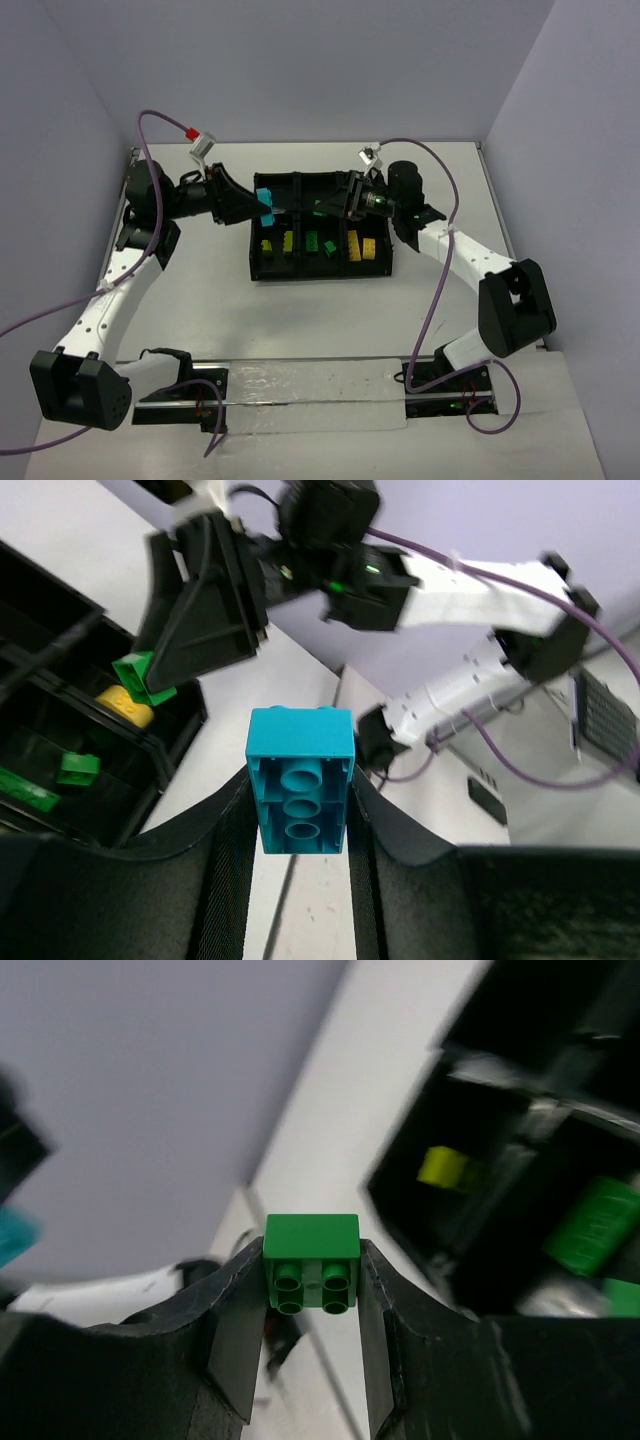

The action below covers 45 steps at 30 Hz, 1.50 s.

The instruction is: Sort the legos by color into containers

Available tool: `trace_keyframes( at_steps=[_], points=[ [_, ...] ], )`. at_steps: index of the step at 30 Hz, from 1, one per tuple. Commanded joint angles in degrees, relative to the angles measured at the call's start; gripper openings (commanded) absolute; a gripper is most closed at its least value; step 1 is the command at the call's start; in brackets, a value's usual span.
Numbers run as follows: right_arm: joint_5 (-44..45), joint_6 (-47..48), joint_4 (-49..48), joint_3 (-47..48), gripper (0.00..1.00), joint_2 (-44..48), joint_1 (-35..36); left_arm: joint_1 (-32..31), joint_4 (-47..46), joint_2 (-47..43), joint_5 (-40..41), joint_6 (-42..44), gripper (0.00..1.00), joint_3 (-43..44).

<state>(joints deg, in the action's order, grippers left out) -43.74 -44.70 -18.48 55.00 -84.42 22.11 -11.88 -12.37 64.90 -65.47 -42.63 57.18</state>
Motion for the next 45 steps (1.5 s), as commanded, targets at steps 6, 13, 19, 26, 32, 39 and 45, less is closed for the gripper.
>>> trace_keyframes(
  at_steps=[6, 13, 19, 26, 32, 39, 45],
  points=[
    [34.64, 18.04, 31.51, 10.68, 0.06, -1.06, 5.69, 0.46, 11.92, 8.91, 20.57, 2.39, 0.0, 8.29],
    [35.96, 19.11, 32.58, 13.56, 0.19, -7.23, 9.01, 0.45, 20.7, 16.21, 34.03, 0.67, 0.0, 15.22],
    [36.18, 19.12, 33.4, 15.94, 0.74, -10.46, 10.6, 0.28, 25.81, 25.01, 42.61, -0.7, 0.0, 22.34],
    [39.04, 19.21, 35.02, 16.27, 0.85, -5.43, 10.85, -0.97, 30.22, 37.31, 49.78, -0.43, 0.02, 31.23],
    [42.3, 19.12, 36.13, 14.55, 0.86, 1.27, 10.67, -1.91, 33.43, 46.78, 52.51, -0.08, 0.03, 39.05],
    [43.56, 19.54, 38.13, 11.76, 0.86, 7.33, 10.51, -3.21, 37.05, 53.33, 55.0, 0.92, 0.45, 46.46],
    [45.88, 19.59, 38.94, 10.03, 0.87, 9.4, 9.63, -4.04, 37.66, 51.34, 56.16, 1.92, 0.79, 45.47]
  ],
)
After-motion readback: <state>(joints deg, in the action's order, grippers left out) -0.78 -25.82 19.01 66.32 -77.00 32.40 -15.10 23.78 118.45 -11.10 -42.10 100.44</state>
